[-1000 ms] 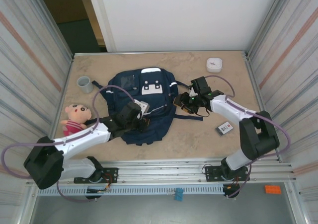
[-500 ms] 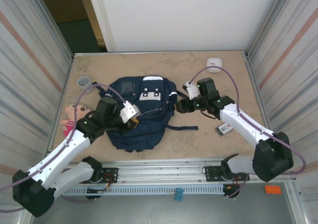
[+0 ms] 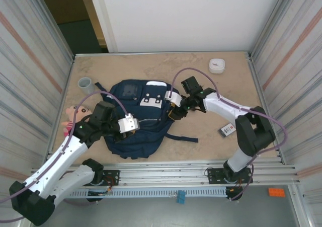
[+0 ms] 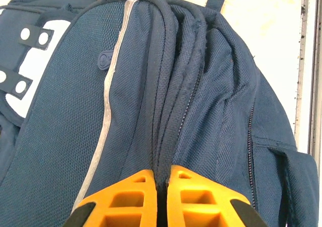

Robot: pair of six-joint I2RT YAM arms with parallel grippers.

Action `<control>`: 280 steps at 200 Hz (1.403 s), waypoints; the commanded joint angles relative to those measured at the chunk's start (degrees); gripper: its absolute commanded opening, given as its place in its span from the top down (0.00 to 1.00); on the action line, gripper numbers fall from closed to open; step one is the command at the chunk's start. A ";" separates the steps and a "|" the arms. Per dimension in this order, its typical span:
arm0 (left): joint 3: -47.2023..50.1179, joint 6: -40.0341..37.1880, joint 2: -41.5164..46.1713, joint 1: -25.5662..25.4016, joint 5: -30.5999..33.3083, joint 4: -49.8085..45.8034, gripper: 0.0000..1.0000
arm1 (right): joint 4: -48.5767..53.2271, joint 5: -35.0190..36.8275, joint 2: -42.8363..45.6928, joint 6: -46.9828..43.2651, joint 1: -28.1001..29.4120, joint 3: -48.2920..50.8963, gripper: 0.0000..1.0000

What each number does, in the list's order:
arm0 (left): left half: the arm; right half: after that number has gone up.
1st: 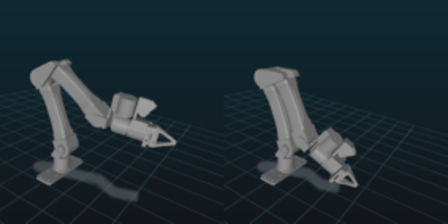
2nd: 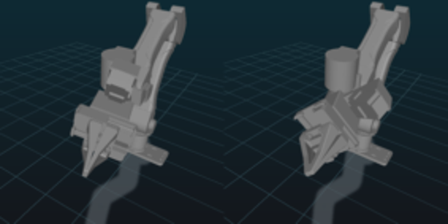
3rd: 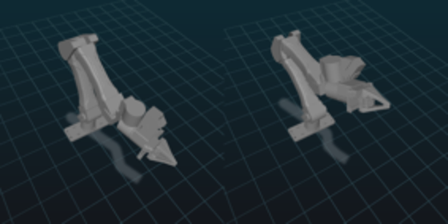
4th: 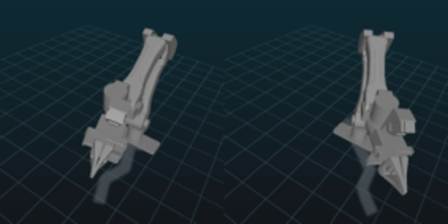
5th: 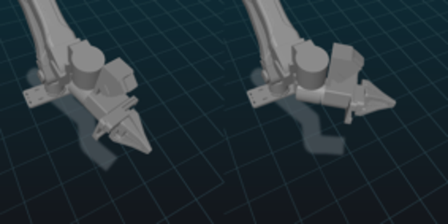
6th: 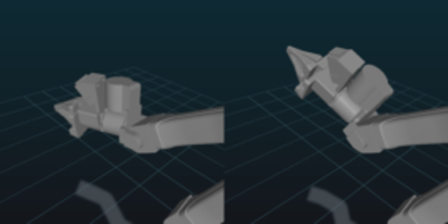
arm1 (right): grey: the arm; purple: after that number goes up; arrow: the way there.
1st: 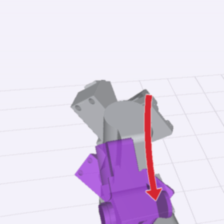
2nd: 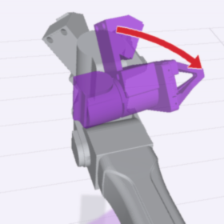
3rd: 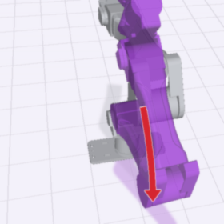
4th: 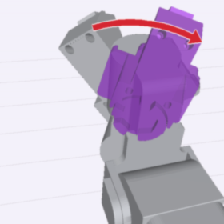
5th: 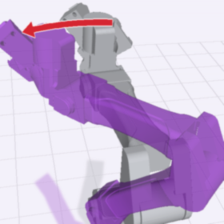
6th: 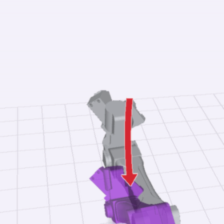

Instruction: Pack the student bag

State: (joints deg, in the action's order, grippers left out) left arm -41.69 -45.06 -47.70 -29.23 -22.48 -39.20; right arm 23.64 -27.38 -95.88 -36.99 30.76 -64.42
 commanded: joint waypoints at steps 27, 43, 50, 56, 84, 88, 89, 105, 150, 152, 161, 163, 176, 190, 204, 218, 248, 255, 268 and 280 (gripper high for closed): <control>0.00 -2.89 2.24 0.23 -1.89 0.79 1.00 | 3.63 -0.13 -5.85 -8.07 -0.15 -4.80 0.71; 0.21 -2.62 2.35 0.23 -1.72 1.05 1.00 | 3.15 0.44 -4.89 -7.86 -1.32 -4.51 0.88; 0.33 -2.50 2.43 0.27 -1.85 1.14 1.00 | 2.98 0.22 -4.40 -7.48 -2.15 -4.44 0.93; 0.40 -2.50 2.35 0.23 -1.99 1.06 1.00 | 2.88 -0.11 -3.98 -7.15 -2.88 -4.64 0.96; 0.40 -2.17 2.00 0.24 -3.22 0.10 1.00 | 2.50 1.84 -3.34 -5.82 -5.27 -5.35 1.00; 0.42 -2.18 2.00 0.23 -3.58 -0.11 1.00 | 2.53 2.50 -3.37 -5.77 -5.55 -5.44 1.00; 0.45 -2.16 2.00 0.23 -3.60 -0.14 1.00 | 2.58 2.59 -3.41 -5.75 -5.59 -5.58 1.00; 0.38 -1.27 2.18 0.23 -5.06 -0.35 1.00 | 2.29 5.73 -3.78 -5.15 -6.27 -5.74 1.00; 1.04 9.37 1.96 0.16 -8.00 7.38 0.76 | 2.57 6.10 -1.00 -2.86 -7.93 -5.03 0.97; 0.94 10.12 2.03 0.21 -7.99 7.95 0.72 | 2.65 5.86 -0.66 -2.57 -7.98 -5.01 0.95; 1.00 13.32 2.32 0.16 -7.71 10.83 0.57 | 3.09 5.01 1.24 -1.15 -8.52 -4.72 0.73; 0.98 14.12 2.41 0.15 -7.57 11.34 0.54 | 3.17 4.80 1.75 -0.67 -8.64 -4.72 0.68; 0.73 16.78 3.14 0.17 -8.30 13.61 0.44 | 3.63 3.77 5.17 2.74 -9.47 -4.29 0.55; -0.32 18.68 3.59 0.18 -9.86 13.88 0.35 | 4.43 2.34 9.33 6.75 -9.98 -3.51 0.51; -1.47 22.78 3.30 0.19 -8.76 14.51 0.27 | 5.22 0.75 13.51 12.32 -9.60 -2.44 0.48; -2.07 31.09 2.51 0.13 -5.00 17.19 0.24 | 4.46 0.44 17.46 21.67 -8.33 -0.86 0.45; -3.16 50.20 -1.17 0.10 3.34 20.71 0.19 | -1.33 2.25 23.95 39.25 -0.98 6.36 0.41; -3.61 52.08 -2.16 0.10 4.10 20.14 0.18 | -2.56 5.27 25.13 42.68 1.40 7.89 0.40; -4.26 54.07 -3.62 0.19 5.64 18.75 0.16 | -4.25 8.99 26.17 49.76 5.11 9.83 0.39; -4.60 54.46 -4.35 0.14 6.30 17.62 0.15 | -4.24 10.16 26.44 54.73 7.14 10.52 0.38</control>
State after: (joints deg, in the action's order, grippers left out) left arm -44.10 -0.10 -50.70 -29.23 -20.38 -21.04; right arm 21.63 -22.50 -70.35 0.16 34.35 -56.21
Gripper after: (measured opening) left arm 0.837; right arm 0.612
